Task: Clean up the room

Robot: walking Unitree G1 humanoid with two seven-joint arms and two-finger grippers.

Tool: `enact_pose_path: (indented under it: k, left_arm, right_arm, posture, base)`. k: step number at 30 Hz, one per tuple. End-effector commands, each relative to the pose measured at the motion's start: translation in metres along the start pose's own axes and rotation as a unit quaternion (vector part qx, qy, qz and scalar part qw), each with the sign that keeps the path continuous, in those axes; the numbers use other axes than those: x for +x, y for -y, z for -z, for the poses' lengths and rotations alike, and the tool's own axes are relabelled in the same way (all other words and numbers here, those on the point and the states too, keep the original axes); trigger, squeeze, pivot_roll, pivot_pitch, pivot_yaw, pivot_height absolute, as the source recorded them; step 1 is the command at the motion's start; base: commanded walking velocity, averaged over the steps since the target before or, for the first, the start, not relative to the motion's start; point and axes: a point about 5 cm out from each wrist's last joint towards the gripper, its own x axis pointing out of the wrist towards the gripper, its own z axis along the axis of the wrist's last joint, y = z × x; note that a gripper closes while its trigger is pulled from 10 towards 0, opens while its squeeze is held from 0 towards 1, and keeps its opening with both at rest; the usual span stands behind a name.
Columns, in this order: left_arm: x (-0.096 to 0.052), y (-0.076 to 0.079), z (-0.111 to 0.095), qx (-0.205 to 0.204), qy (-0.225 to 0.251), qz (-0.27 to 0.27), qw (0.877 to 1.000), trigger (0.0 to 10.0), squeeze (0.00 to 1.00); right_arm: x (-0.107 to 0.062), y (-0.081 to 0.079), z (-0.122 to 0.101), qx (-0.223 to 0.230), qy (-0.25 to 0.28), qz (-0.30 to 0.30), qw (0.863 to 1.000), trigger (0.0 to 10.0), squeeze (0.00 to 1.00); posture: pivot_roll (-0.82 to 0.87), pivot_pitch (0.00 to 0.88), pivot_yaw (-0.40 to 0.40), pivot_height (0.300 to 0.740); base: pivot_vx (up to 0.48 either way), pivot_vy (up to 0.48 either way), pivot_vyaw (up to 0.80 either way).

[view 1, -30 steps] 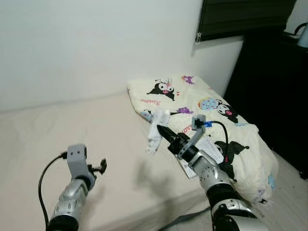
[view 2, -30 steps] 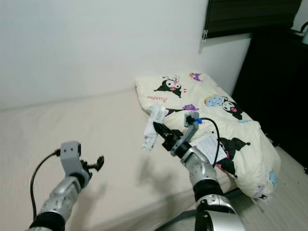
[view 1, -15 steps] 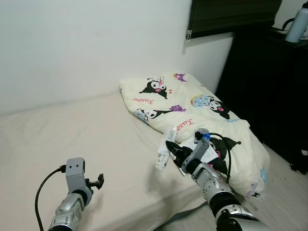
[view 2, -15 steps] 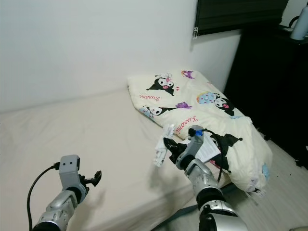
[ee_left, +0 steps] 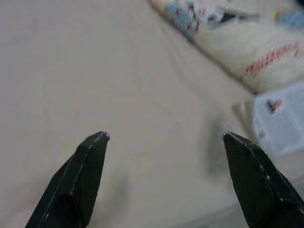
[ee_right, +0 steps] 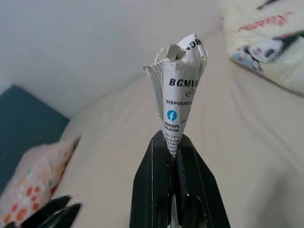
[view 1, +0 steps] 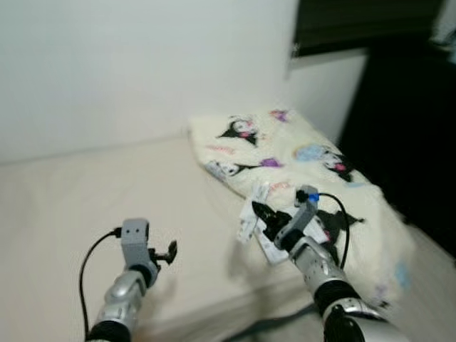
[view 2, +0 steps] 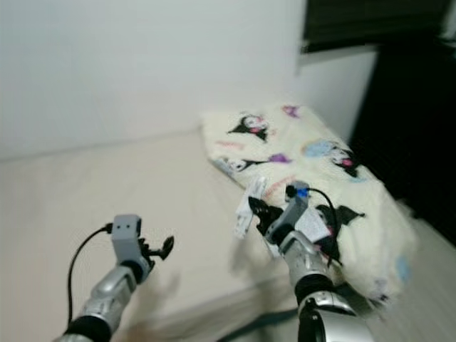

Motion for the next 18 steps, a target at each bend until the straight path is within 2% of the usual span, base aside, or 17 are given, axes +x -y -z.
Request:
enact_pose_path:
  k: [1,18]
  left_arm:
    - [0.0013,-0.0028,-0.0060,-0.001,0.011,0.000,1.000,10.0,0.00]
    - [0.0026,0.0015,-0.0096,-0.004,0.019,0.011,1.000,10.0,0.00]
  right_arm:
    - [0.0050,-0.0049,0.0013,0.012,0.007,0.006,1.000,10.0,0.00]
    - [0.0067,-0.0054,0.0001,0.015,0.011,0.011,1.000,10.0,0.00]
  posture:
    - [-0.10,0.000,-0.007,0.740]
    - [-0.10,0.000,-0.009,0.740]
  base:
    - [0.000,-0.480,0.00]
    - [0.000,-0.480,0.00]
